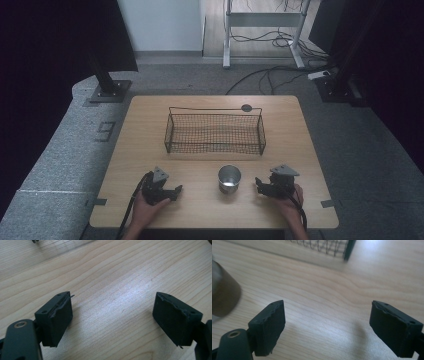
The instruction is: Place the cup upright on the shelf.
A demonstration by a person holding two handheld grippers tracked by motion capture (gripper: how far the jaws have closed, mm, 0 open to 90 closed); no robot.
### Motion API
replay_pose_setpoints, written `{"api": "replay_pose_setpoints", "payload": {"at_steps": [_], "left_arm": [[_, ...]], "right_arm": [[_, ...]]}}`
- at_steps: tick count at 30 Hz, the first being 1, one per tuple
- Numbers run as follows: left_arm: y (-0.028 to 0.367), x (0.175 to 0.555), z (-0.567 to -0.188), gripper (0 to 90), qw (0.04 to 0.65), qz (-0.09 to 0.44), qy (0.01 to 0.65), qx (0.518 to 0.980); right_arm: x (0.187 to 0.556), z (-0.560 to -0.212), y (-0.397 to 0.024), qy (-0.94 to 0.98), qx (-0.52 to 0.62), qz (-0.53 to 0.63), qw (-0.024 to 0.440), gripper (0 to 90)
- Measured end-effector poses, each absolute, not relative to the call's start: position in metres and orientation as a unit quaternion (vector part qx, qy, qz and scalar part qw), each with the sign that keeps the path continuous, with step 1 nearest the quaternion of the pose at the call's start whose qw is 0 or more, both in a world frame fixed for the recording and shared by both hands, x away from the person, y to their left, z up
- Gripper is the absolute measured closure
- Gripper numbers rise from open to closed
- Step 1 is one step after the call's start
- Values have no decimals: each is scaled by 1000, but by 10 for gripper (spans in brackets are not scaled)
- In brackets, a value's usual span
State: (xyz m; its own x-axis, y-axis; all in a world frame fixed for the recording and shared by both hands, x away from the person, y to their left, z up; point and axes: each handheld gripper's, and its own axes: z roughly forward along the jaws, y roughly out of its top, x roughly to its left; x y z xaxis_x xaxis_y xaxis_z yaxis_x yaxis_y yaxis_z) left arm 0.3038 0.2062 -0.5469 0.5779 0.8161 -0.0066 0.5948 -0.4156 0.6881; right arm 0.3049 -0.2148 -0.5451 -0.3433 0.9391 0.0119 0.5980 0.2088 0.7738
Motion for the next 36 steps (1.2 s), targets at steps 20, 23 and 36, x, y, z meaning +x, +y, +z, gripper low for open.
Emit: {"api": "replay_pose_setpoints", "payload": {"at_steps": [20, 23, 36], "left_arm": [[206, 304, -547, 163, 330, 167, 428, 824], [206, 304, -547, 163, 330, 167, 428, 825], [206, 304, -547, 163, 331, 167, 428, 824]], "right_arm": [[285, -503, -189, 731, 473, 434, 232, 145], [282, -499, -187, 730, 467, 440, 233, 144], [272, -480, -163, 739, 433, 462, 230, 133]]}}
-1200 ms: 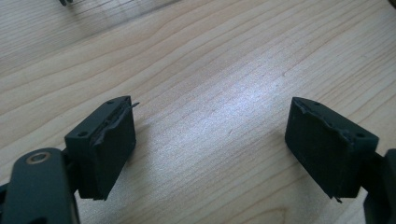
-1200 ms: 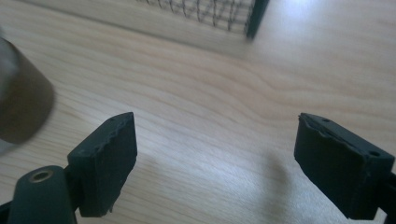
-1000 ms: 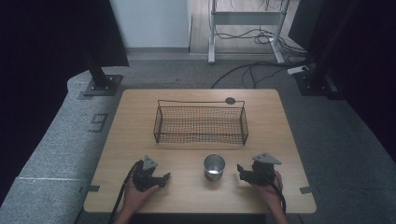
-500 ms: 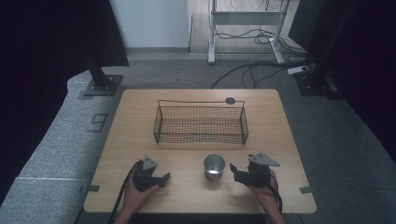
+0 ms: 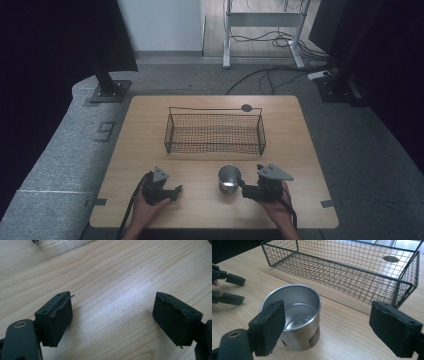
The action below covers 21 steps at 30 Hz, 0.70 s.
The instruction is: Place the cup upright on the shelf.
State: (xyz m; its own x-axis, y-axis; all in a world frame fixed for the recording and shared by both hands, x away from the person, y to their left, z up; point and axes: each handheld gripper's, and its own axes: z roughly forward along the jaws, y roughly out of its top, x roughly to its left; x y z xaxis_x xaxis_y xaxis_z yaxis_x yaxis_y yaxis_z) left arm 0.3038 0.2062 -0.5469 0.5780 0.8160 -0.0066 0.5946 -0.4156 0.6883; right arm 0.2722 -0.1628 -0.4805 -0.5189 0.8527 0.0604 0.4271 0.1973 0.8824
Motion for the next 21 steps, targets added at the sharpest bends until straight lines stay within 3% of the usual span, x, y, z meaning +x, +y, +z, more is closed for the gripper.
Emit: {"api": "replay_pose_setpoints", "payload": {"at_steps": [21], "left_arm": [[206, 304, -547, 163, 331, 167, 428, 824]], "right_arm": [[276, -480, -131, 755, 410, 468, 205, 116]]}}
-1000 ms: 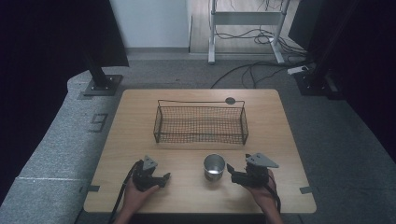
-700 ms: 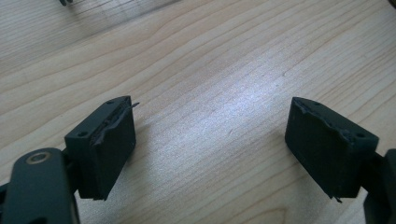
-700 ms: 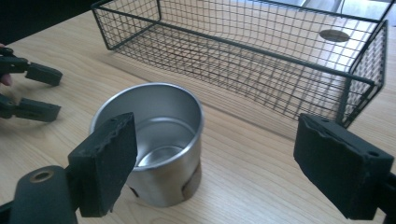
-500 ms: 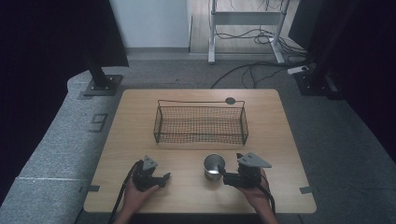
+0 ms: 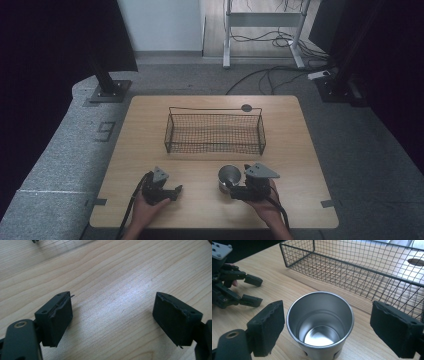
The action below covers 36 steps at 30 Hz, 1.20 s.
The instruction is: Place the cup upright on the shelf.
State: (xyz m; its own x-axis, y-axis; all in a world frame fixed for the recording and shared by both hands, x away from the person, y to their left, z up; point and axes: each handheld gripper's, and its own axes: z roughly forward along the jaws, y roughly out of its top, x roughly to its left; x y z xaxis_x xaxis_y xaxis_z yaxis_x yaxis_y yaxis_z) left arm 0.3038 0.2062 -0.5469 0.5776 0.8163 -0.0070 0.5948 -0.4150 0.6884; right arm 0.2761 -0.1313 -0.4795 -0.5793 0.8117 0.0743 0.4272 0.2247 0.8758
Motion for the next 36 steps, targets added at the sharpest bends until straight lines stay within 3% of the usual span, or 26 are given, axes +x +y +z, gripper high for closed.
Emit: {"api": "replay_pose_setpoints", "payload": {"at_steps": [20, 25, 32, 36], "left_arm": [[206, 304, -547, 163, 330, 167, 428, 824], [206, 304, -547, 163, 330, 167, 428, 824], [206, 304, -547, 163, 330, 167, 428, 825], [206, 304, -547, 163, 330, 167, 428, 824]], "right_arm": [[289, -499, -109, 769, 418, 443, 191, 18], [293, -506, -104, 775, 417, 435, 190, 23], [295, -512, -103, 769, 418, 440, 202, 126], [295, -513, -104, 767, 421, 442, 199, 129]]}}
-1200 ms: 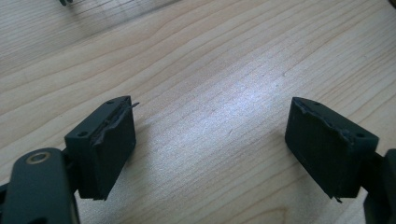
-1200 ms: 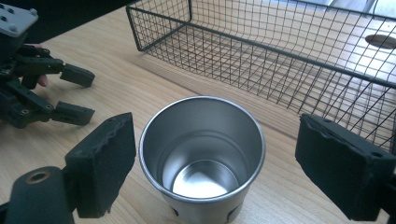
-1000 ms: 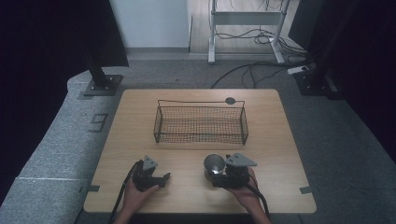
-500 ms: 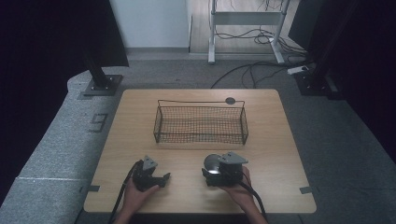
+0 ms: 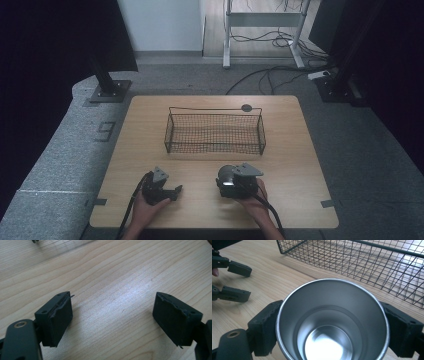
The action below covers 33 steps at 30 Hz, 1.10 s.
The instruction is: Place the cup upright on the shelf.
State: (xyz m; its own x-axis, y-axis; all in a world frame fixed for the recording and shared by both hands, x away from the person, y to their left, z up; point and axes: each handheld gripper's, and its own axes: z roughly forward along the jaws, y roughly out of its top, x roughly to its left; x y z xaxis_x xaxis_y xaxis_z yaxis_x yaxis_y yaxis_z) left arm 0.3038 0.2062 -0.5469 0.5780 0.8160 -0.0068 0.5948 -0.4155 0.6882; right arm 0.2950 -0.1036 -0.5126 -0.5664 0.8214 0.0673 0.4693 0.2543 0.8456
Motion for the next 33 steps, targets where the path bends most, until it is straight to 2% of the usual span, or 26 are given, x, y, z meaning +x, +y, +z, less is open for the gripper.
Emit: {"api": "replay_pose_setpoints", "payload": {"at_steps": [12, 21, 33], "left_arm": [[206, 304, -547, 163, 331, 167, 428, 824], [206, 304, -547, 163, 331, 167, 428, 824], [206, 304, -547, 163, 330, 167, 428, 825]], "right_arm": [[296, -510, -106, 775, 406, 445, 193, 133], [290, -492, -113, 767, 394, 465, 201, 134], [290, -477, -112, 770, 382, 477, 186, 134]]}}
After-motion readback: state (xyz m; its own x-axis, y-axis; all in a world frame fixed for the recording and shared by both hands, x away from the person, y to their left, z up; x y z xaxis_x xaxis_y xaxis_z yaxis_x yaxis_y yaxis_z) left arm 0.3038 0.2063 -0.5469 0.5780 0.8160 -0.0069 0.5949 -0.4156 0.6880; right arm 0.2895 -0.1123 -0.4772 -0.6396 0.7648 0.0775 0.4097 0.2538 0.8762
